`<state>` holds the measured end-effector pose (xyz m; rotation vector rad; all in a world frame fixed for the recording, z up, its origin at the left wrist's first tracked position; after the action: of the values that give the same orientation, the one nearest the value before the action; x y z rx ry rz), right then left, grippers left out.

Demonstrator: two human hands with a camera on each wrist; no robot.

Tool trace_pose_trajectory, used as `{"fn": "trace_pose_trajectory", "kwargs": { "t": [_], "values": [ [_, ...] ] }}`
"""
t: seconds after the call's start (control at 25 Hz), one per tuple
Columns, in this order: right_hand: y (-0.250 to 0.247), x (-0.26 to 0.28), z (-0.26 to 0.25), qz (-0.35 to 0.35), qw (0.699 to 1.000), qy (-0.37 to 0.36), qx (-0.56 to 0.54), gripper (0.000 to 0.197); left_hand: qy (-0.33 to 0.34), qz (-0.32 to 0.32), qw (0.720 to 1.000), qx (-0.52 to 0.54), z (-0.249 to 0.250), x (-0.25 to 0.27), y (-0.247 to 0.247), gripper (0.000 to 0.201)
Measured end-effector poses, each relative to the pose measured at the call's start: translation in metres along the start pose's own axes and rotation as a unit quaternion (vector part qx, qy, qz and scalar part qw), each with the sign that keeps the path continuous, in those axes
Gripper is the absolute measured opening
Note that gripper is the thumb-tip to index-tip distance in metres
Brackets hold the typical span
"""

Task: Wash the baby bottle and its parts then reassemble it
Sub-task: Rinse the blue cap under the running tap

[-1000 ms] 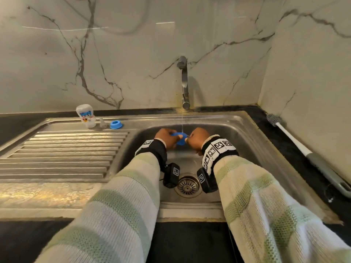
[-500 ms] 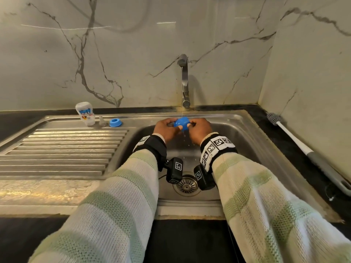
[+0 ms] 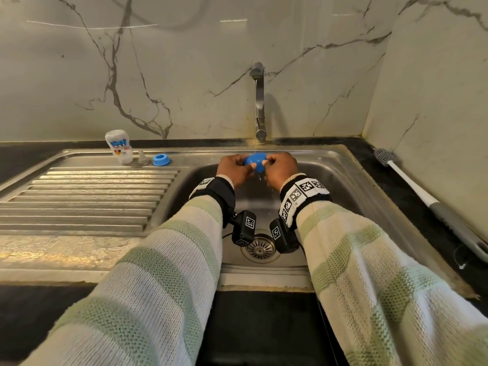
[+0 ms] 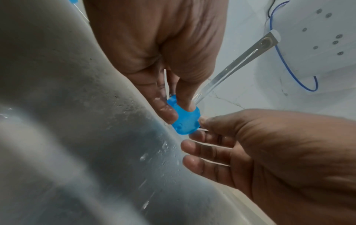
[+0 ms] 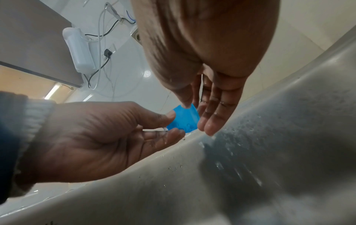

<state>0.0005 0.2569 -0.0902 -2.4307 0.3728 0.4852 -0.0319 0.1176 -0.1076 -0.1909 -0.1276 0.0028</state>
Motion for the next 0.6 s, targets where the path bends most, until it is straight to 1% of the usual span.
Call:
{"fn": "trace_pose_trajectory", "kwargs": {
  "t": [0.12,0.24,0.32,0.48,0.6],
  "values": [
    [-0.0014,0.0020,0.0011,-0.011,1.000,0.012,-0.004,0.025,-0.021,-0.015,0.999,0.021,-0.0034,-0.0020,-0.0003,0.039],
    [-0.0025,0.0009,0.0033,-0.001,1.000,0.021,0.008,0.021,-0.014,-0.036,0.999,0.024,-0.0001,0.0021,0.0007,0.045],
    [0.0001,0.0005,0.0053,-0.005,1.000,0.023,0.006,0.019,-0.013,-0.040,0.999,0.028,-0.0002,0.0018,0.0018,0.043],
    [0.0035,0.0050,-0.0011,-0.041,0.999,-0.006,0.004,0.027,-0.028,-0.016,0.999,0.026,-0.0042,-0.0042,-0.0013,0.033],
    [0.0032,0.0054,-0.0026,-0.047,0.999,-0.011,0.005,0.030,-0.030,-0.008,0.999,0.019,-0.0042,-0.0049,-0.0005,0.033]
  ]
}}
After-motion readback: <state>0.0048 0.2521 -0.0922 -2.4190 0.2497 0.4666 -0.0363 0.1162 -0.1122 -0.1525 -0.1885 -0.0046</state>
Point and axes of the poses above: each hand's wrist, its own x-axis away from the middle knuckle, its own y-axis out of the palm, z = x × y, the point moved 5 cm from there along -x, towards the middle knuckle, and after that the axes turned 14 degrees about -y, right-handed, at the moved point
